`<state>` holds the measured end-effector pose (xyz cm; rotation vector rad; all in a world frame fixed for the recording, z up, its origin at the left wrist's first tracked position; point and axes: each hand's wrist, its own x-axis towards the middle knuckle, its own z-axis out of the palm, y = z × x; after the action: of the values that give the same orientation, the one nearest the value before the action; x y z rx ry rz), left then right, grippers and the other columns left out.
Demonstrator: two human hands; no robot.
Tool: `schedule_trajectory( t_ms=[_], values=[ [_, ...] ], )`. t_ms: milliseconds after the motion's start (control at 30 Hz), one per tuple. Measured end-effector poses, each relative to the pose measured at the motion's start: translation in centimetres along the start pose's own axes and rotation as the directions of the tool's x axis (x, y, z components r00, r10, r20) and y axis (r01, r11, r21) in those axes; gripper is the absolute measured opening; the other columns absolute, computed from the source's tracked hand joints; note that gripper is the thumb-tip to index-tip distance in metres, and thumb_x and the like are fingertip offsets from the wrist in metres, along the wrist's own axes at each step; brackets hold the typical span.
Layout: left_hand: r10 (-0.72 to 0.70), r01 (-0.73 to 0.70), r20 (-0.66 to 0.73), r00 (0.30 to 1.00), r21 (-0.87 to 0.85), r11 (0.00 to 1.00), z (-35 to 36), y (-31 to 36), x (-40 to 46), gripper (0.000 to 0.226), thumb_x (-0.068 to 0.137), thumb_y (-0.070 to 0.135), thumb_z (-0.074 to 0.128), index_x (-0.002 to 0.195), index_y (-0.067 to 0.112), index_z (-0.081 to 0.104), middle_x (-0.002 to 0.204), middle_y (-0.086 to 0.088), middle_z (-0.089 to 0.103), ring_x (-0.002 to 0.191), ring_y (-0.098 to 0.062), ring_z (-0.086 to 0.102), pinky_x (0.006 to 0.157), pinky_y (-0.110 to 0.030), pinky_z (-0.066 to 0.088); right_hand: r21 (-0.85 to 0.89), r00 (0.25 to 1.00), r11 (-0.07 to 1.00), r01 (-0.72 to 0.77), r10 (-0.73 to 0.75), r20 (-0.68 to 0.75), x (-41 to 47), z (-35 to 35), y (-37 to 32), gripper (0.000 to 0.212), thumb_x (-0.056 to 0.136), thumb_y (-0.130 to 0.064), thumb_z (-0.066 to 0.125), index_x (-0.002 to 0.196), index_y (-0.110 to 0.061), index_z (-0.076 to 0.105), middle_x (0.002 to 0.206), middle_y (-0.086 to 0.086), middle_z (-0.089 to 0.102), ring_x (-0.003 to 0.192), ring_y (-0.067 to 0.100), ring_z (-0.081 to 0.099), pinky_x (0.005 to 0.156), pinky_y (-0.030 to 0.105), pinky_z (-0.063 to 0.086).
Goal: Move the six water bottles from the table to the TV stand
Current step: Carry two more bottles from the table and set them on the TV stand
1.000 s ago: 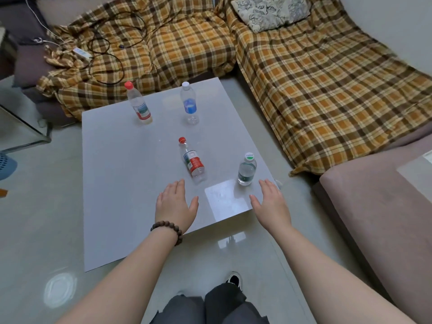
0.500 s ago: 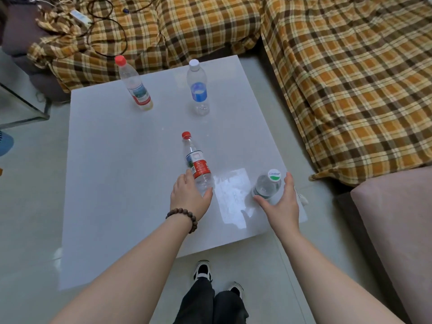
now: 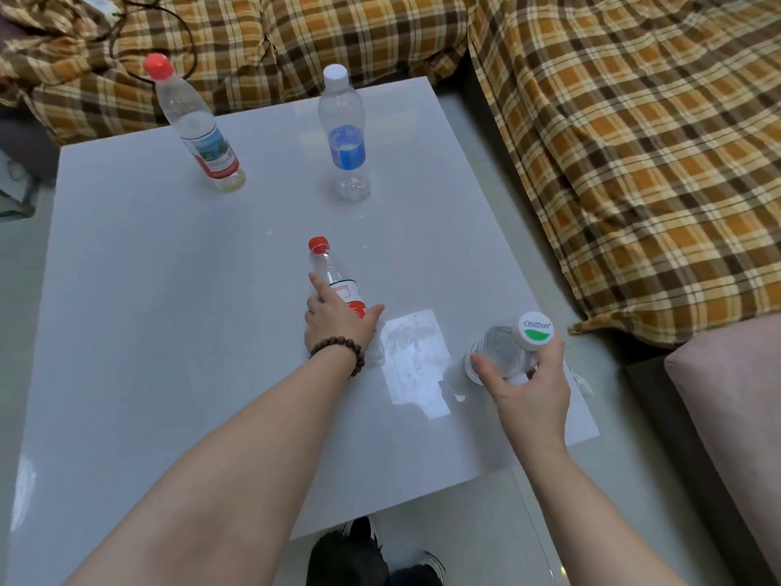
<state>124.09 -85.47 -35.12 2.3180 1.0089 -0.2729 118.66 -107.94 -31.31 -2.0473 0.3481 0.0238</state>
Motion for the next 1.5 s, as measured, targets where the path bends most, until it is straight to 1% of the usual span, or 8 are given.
schedule_trajectory(
  t_ms=[167,300,400,600,833,1133,1333,1500],
  values=[
    [0.111,-0.094,0.1,0.989,-0.167,0.982,-0.7,0.1,-1.4,0.104,0.077,0.031,0.068,0.151,0.023,-0.004,0.142,-0.009,0.036,0.109,-0.027,0.054,0.092,-0.042,0.049,0.048,1.0,0.999,0.007,-0.007,-0.004,-0.1,-0.6,-0.8,0.063,0.069,-0.034,0.082,0.121,-0.03,0.046,0.118,-0.01,0.06,0.11,0.013,0.057,0.093,0.027,0.046],
    [0.279,-0.242,0.08,0.957,-0.314,0.918,-3.1,1.7,-5.4,0.093,0.069,0.023,0.069,0.145,0.026,0.016,0.132,-0.003,0.045,0.1,-0.023,0.057,0.085,-0.037,0.051,0.124,0.999,0.992,-0.028,0.03,-0.013,-1.5,-3.3,-3.6,0.053,0.071,-0.029,0.081,0.109,-0.038,0.045,0.108,-0.018,0.059,0.099,-0.013,0.054,0.078,0.001,0.037],
    [0.341,-0.27,0.123,0.932,-0.39,0.88,-5.6,3.7,-9.9,0.092,0.07,0.02,0.073,0.142,0.03,0.017,0.128,0.001,0.05,0.098,-0.021,0.06,0.083,-0.032,0.05,0.131,0.999,0.991,-0.031,0.036,-0.037,-3.1,-6.9,-6.7,0.052,0.072,-0.027,0.08,0.108,-0.038,0.044,0.1,-0.027,0.055,0.088,-0.027,0.049,0.068,-0.006,0.035],
    [0.504,-0.354,0.251,0.827,-0.465,0.812,-10.8,8.9,-20.2,0.095,0.07,0.017,0.082,0.138,0.027,0.018,0.118,0.009,0.041,0.103,-0.015,0.053,0.088,-0.027,0.045,0.133,0.988,0.991,-0.018,0.038,-0.15,-7.6,-16.2,-12.6,0.055,0.073,-0.033,0.079,0.116,-0.023,0.047,0.109,-0.01,0.058,0.102,0.008,0.054,0.081,0.02,0.041],
    [0.699,-0.473,0.302,0.649,-0.559,0.681,-12.7,13.9,-28.0,0.09,0.061,0.018,0.087,0.13,0.032,0.031,0.127,0.002,0.051,0.113,-0.015,0.056,0.098,-0.036,0.047,0.183,0.945,0.983,-0.015,0.074,-0.32,-13.4,-24.5,-14.1,0.049,0.072,-0.033,0.08,0.109,-0.028,0.049,0.102,-0.016,0.061,0.103,0.01,0.058,0.087,0.031,0.045],
    [0.862,-0.612,0.442,0.249,-0.618,0.493,-10.0,17.1,-38.1,0.094,0.057,0.021,0.089,0.133,0.024,0.033,0.128,0.0,0.051,0.116,-0.014,0.054,0.1,-0.035,0.046,0.239,0.715,0.97,-0.044,0.197,-0.671,-23.0,-31.5,-11.5,0.048,0.067,-0.034,0.082,0.104,-0.031,0.052,0.095,-0.016,0.065,0.093,0.008,0.064,0.087,0.039,0.052],
    [0.828,-0.652,0.552,-0.097,-0.664,0.367,-8.0,14.5,-46.1,0.084,0.063,0.015,0.087,0.129,0.025,0.035,0.116,0.009,0.057,0.103,-0.003,0.058,0.089,-0.019,0.047,0.269,0.434,0.959,-0.093,0.282,-0.856,-33.5,-32.6,-9.5,0.046,0.068,-0.028,0.083,0.1,-0.037,0.051,0.099,-0.016,0.068,0.093,-0.002,0.063,0.08,0.01,0.045],
    [0.708,-0.654,0.609,-0.357,-0.704,0.277,-6.8,9.2,-53.9,0.084,0.063,0.017,0.086,0.129,0.028,0.035,0.116,0.007,0.061,0.102,-0.008,0.06,0.088,-0.022,0.047,0.384,0.156,0.905,-0.18,0.412,-0.898,-44.3,-31.3,-7.4,0.056,0.065,-0.038,0.082,0.109,-0.038,0.047,0.104,-0.016,0.064,0.1,0.009,0.062,0.09,0.032,0.049]
  ],
)
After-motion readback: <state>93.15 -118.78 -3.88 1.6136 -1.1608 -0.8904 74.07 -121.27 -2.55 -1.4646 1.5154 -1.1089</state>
